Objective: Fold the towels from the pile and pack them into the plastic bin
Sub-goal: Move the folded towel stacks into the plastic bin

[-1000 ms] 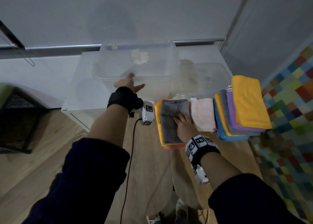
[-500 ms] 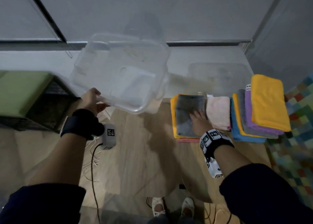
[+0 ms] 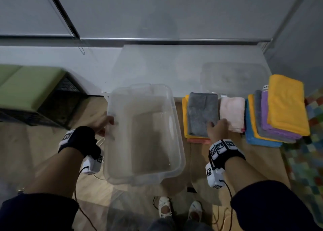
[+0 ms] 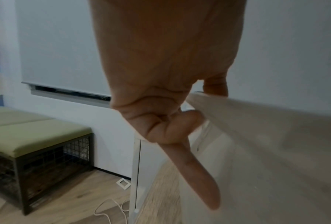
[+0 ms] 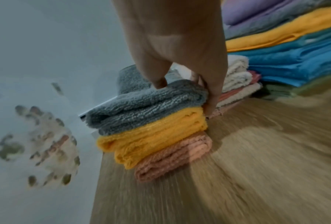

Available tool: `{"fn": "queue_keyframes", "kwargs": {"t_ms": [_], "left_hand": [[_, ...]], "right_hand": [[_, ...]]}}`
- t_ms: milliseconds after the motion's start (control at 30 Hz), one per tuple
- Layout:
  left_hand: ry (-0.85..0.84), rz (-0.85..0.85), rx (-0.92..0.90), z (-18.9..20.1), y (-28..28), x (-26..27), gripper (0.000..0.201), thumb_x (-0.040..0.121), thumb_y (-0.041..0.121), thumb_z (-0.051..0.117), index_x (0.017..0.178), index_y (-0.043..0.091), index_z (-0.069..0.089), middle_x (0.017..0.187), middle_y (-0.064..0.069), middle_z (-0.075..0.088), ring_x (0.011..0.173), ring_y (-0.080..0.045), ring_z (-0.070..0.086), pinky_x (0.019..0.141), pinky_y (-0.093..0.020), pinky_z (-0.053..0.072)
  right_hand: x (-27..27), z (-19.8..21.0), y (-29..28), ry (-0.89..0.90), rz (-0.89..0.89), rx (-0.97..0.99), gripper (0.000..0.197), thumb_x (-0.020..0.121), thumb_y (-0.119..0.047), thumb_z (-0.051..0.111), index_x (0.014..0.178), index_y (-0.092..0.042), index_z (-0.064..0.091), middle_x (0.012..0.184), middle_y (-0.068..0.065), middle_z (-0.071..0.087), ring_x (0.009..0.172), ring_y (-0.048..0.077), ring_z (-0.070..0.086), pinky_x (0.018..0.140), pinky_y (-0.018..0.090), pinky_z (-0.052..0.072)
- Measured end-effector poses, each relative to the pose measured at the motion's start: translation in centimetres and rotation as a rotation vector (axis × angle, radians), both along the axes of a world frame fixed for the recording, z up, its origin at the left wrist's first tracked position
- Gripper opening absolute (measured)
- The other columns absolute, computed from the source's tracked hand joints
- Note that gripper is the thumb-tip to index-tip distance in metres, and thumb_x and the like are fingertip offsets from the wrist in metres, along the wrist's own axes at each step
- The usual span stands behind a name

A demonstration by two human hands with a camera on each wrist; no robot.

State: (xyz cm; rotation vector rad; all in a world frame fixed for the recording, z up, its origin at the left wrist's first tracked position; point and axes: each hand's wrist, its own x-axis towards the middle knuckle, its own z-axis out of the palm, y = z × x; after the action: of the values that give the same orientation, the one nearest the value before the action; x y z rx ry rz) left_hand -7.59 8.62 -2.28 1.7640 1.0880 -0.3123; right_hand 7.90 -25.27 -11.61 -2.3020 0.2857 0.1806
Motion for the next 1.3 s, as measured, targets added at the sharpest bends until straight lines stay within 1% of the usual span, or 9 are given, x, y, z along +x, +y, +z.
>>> {"fn": "queue_keyframes", "kwargs": {"t_ms": [267, 400, 500, 700, 833, 967, 1100, 1200, 1300], "left_hand": [[-0.019, 0.033, -0.042, -1.2, 0.8, 2.5, 0.047, 0.081, -0.001, 0.038, 0.126, 0.013, 0.046, 0.117, -0.008, 0.057, 0.102, -0.039, 0.058, 0.065, -0.054, 0.054], [-0.018, 0.023, -0.005, -1.0, 0.3, 3.7, 0.034, 0.084, -0.005, 0.037, 0.112, 0.011, 0.047, 0.105, -0.008, 0.055, 0.094, -0.034, 0.054, 0.039, -0.037, 0.051], [-0.039, -0.010, 0.040, -1.2, 0.2, 4.0, 0.027, 0.084, -0.005, 0.037, 0.105, 0.008, 0.048, 0.105, -0.013, 0.054, 0.088, -0.030, 0.053, 0.052, -0.031, 0.048], [0.069, -0.036, 0.091, -0.4, -0.4, 3.7, 0.031, 0.087, 0.004, 0.044, 0.117, 0.009, 0.043, 0.110, -0.016, 0.051, 0.066, -0.023, 0.052, 0.032, -0.025, 0.047], [0.147, -0.143, 0.277, 0.2, -0.7, 3.9, 0.073, 0.089, 0.027, 0.058, 0.147, 0.012, 0.015, 0.144, -0.016, 0.036, 0.115, -0.035, 0.050, 0.088, -0.037, 0.048], [0.030, -0.365, 0.477, 2.7, -2.3, 4.9, 0.089, 0.082, 0.047, 0.064, 0.149, 0.015, 0.013, 0.154, -0.013, 0.020, 0.141, -0.030, 0.023, 0.115, -0.039, 0.021], [-0.192, -0.371, 0.302, 6.5, -6.3, 6.2, 0.069, 0.085, 0.047, 0.060, 0.143, 0.021, 0.031, 0.148, -0.004, 0.034, 0.134, -0.021, 0.034, 0.108, -0.031, 0.028], [-0.279, -0.189, -0.084, 7.1, -7.9, 6.8, 0.032, 0.097, 0.037, 0.043, 0.116, 0.013, 0.054, 0.132, -0.008, 0.051, 0.097, -0.020, 0.057, 0.082, -0.027, 0.046], [-0.210, -0.110, -0.350, 5.9, -9.7, 6.0, 0.045, 0.101, 0.037, 0.028, 0.104, 0.003, 0.057, 0.110, -0.019, 0.060, 0.080, -0.025, 0.062, 0.067, -0.030, 0.054]], "right_hand": [[1.8, -1.2, -0.8, 0.497, -0.082, 0.482, 0.061, 0.086, -0.036, 0.064, 0.137, -0.012, 0.041, 0.136, 0.006, 0.048, 0.121, 0.028, 0.050, 0.099, 0.035, 0.042], [2.8, -2.0, -1.0, 0.653, -0.035, 0.505, 0.045, 0.069, -0.047, 0.076, 0.103, -0.026, 0.055, 0.113, 0.003, 0.060, 0.100, 0.025, 0.059, 0.088, 0.041, 0.052], [2.7, -2.2, -0.7, 0.719, -0.005, 0.470, 0.040, 0.069, -0.047, 0.076, 0.085, -0.021, 0.050, 0.089, 0.003, 0.059, 0.077, 0.021, 0.057, 0.076, 0.034, 0.051], [2.3, -3.2, 0.6, 0.665, -0.032, 0.578, 0.078, 0.055, -0.044, 0.080, 0.123, -0.013, 0.056, 0.110, 0.004, 0.065, 0.097, 0.023, 0.063, 0.089, 0.036, 0.050], [1.7, -0.9, 0.6, 0.608, -0.071, 0.689, 0.058, 0.067, -0.030, 0.078, 0.118, -0.009, 0.057, 0.099, 0.005, 0.067, 0.082, 0.020, 0.064, 0.054, 0.025, 0.052], [2.3, 3.0, -0.3, 0.503, -0.004, 0.672, 0.067, 0.063, -0.029, 0.080, 0.120, -0.004, 0.057, 0.108, 0.012, 0.067, 0.094, 0.026, 0.065, 0.077, 0.033, 0.053], [2.4, 9.2, -1.5, 0.406, 0.134, 0.601, 0.048, 0.069, -0.026, 0.077, 0.112, -0.011, 0.062, 0.098, 0.013, 0.069, 0.088, 0.029, 0.066, 0.075, 0.038, 0.054], [2.5, 14.0, -2.3, 0.374, 0.240, 0.641, 0.046, 0.064, -0.029, 0.079, 0.105, -0.013, 0.065, 0.085, 0.010, 0.072, 0.080, 0.028, 0.066, 0.075, 0.042, 0.052], [1.9, 18.5, -2.2, 0.358, 0.360, 0.767, 0.021, 0.079, -0.022, 0.068, 0.097, -0.012, 0.065, 0.081, 0.005, 0.071, 0.070, 0.017, 0.067, 0.065, 0.028, 0.053]]}}
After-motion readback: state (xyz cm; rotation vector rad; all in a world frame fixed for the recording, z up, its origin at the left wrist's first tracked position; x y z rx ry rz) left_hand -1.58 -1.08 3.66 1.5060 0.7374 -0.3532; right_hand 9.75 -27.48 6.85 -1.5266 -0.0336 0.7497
